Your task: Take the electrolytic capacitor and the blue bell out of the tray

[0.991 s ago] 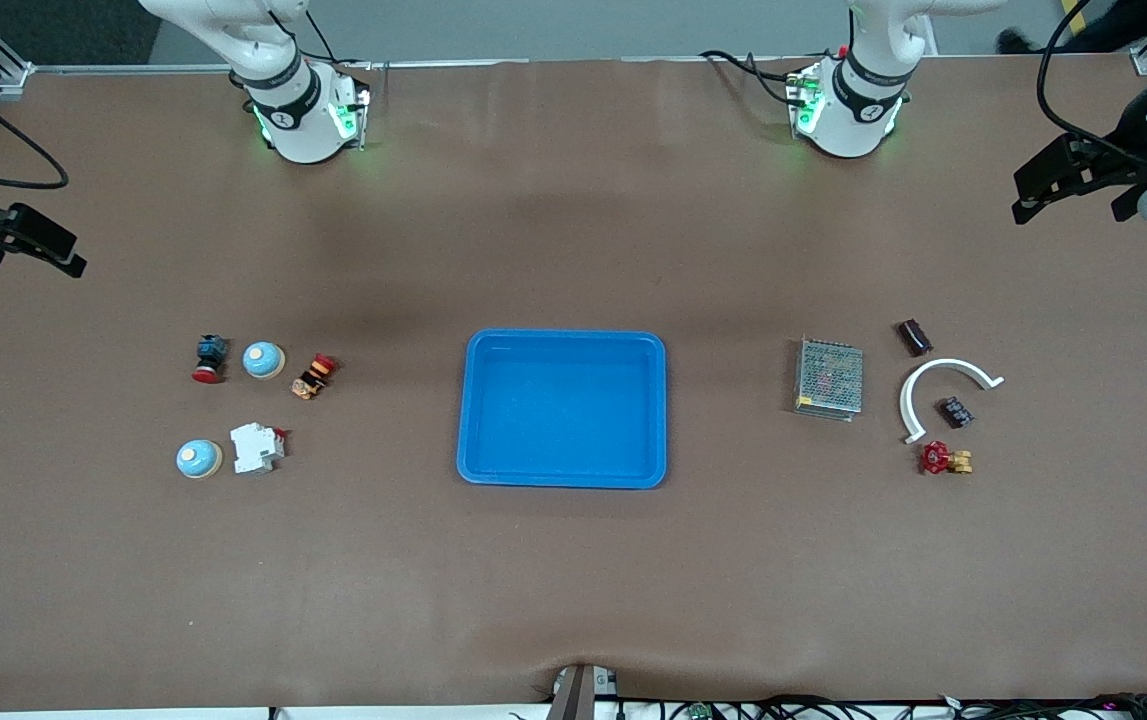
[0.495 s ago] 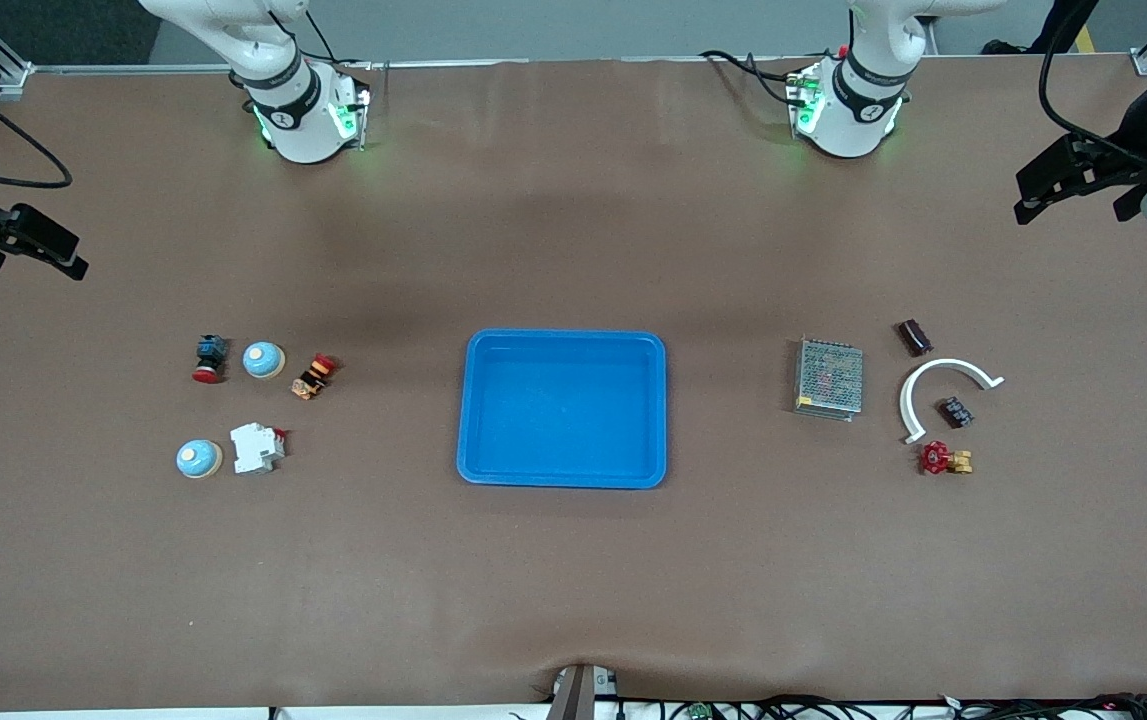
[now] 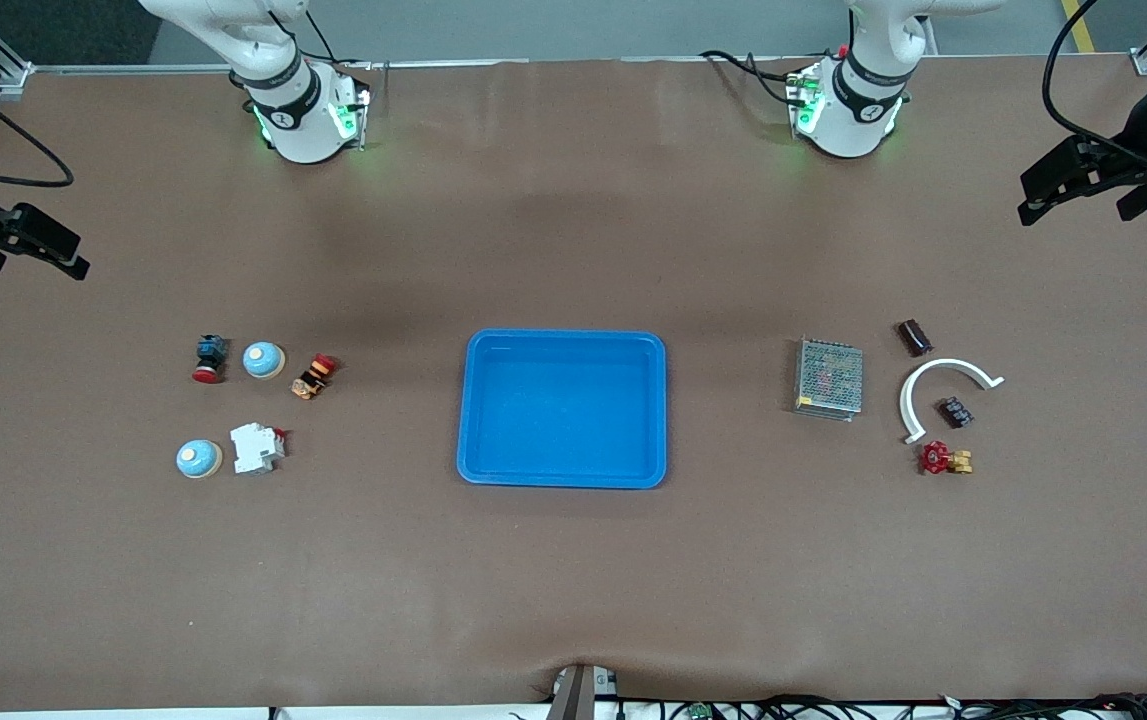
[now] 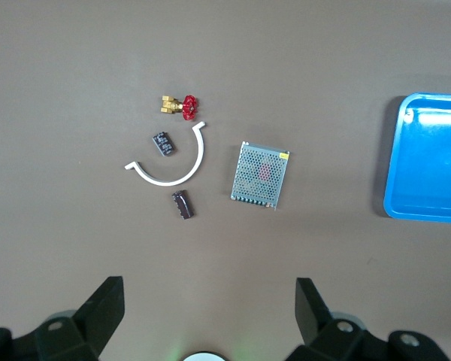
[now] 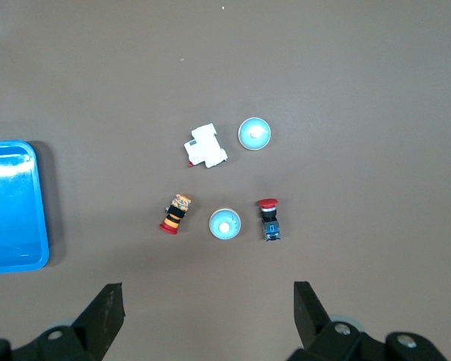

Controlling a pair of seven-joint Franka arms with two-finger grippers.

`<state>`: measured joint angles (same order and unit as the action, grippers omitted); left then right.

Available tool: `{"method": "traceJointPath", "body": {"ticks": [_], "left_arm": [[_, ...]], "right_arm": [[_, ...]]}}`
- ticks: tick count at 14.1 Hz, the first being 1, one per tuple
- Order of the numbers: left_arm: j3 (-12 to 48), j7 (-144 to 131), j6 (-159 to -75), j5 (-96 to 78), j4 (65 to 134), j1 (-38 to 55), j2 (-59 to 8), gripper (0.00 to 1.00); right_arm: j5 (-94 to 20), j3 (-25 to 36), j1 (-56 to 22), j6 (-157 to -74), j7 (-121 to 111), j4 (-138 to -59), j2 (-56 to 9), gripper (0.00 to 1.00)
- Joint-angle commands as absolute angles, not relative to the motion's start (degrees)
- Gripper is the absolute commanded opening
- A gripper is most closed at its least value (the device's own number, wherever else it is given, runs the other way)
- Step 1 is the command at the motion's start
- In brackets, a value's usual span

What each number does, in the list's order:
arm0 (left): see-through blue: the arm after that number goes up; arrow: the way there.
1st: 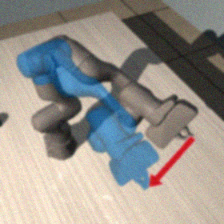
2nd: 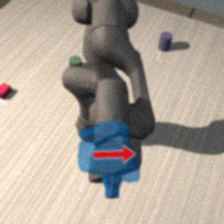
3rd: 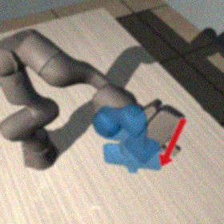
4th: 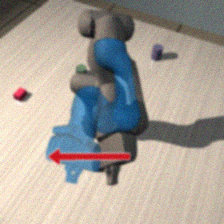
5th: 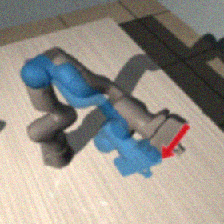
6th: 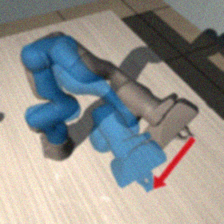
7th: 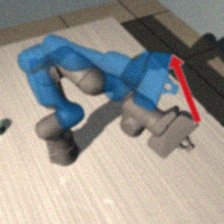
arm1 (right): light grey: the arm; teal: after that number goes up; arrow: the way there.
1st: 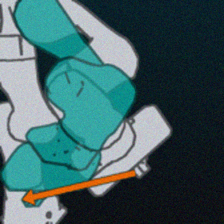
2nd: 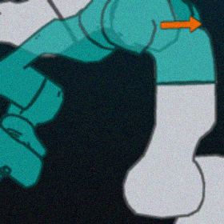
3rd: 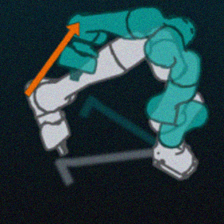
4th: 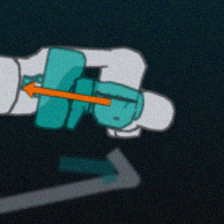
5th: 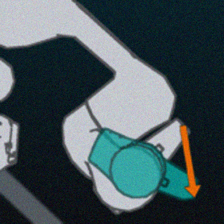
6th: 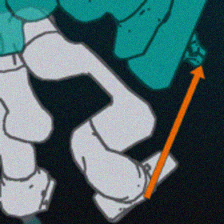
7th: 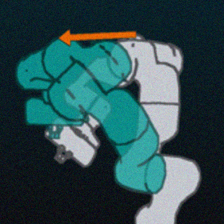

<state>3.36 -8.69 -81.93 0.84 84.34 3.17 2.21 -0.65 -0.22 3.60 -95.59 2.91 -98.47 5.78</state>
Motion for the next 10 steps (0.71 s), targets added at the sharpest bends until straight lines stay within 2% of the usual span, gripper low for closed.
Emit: {"method": "traceJointPath", "body": {"ticks": [1,10], "left_arm": [[3.25,-10.63,-81.12,0.62,84.29,3.25,2.99,1.00],[3.96,-15.38,-78.84,0.53,84.37,3.34,3.43,1.00]], "right_arm": [[0.09,-0.62,3.52,-95.27,2.46,-97.73,5.71,1.00],[-0.09,-0.62,3.52,-95.45,2.46,-97.82,5.54,1.00]]}}
